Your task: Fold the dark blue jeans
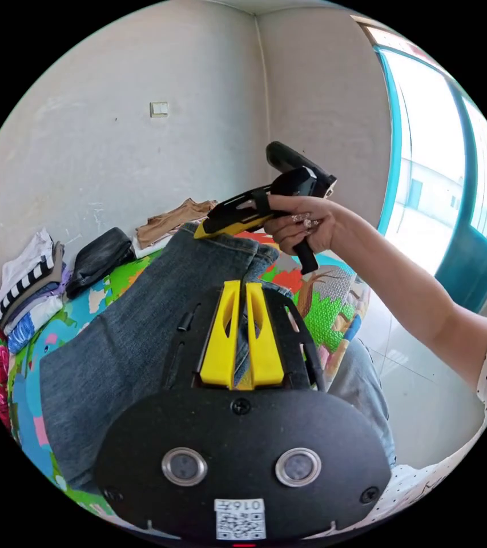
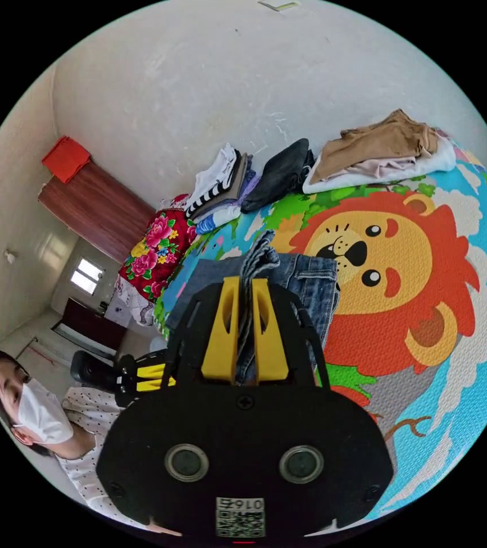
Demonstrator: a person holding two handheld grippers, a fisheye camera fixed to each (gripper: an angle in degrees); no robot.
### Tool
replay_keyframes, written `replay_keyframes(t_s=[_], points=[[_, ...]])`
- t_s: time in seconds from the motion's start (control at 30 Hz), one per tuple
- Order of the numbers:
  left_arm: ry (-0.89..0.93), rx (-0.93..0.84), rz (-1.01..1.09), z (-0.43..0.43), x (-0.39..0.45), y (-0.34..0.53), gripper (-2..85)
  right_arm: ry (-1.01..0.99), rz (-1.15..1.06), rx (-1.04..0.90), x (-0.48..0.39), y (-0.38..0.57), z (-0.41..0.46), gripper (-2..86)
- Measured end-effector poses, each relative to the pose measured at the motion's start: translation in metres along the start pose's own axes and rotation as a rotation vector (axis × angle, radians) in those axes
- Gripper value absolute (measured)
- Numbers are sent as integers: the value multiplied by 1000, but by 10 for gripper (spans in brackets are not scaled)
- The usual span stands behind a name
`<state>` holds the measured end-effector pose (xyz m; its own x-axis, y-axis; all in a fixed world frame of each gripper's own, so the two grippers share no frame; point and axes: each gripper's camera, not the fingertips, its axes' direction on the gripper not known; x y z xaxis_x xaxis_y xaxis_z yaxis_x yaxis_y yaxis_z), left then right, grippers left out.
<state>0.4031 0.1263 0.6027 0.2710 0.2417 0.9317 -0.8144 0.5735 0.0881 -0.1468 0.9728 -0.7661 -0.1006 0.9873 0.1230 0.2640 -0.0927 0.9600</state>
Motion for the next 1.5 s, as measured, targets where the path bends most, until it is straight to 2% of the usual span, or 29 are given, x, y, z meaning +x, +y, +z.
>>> replay_keyframes(t_s=[0.13,0.23,0.3,0.4,0.53,0.63,0.7,0.8,0.87,0.97,1.03,1.13,1.23,1.3,1.37,1.5], points=[[17,-30,-41,22,7,5,-5,95,-46,8,-21,-13,-14,27],[57,-110,-85,54,10,32,1,127,21,-72,-1,-18,-3,32],[65,-102,-114,54,11,46,5,174,87,-148,20,-12,13,40],[59,-12,-139,34,7,72,-4,20,110,-49,26,0,0,39],[-71,40,-220,-18,-37,119,-9,16,126,-18,6,7,-18,24],[-203,10,-408,-59,-102,168,-9,232,28,33,-51,15,-44,9],[-252,-24,-545,-79,-140,204,-10,441,-140,55,-116,29,-50,3],[-227,-10,-635,-105,-174,258,-10,554,-384,19,-199,56,-29,-2],[-208,1,-633,-113,-181,281,-10,590,-492,-37,-237,73,-7,-3],[-214,-132,-512,-105,-191,302,-9,710,-566,-171,-267,97,32,-4],[-162,-64,-590,-124,-204,321,-8,735,-590,-111,-282,109,29,-4],[-290,-4,-614,-157,-199,340,-4,759,-487,-91,-302,116,10,-4],[-175,-23,-525,-164,-186,347,25,901,-488,33,-334,144,-8,-3],[-173,-78,-491,-155,-177,347,52,982,-490,90,-356,167,-11,-1],[-234,-161,-464,-140,-167,347,74,985,-442,108,-366,179,-12,2],[-329,-336,-345,-101,-139,344,88,813,-275,172,-381,206,-21,6]])
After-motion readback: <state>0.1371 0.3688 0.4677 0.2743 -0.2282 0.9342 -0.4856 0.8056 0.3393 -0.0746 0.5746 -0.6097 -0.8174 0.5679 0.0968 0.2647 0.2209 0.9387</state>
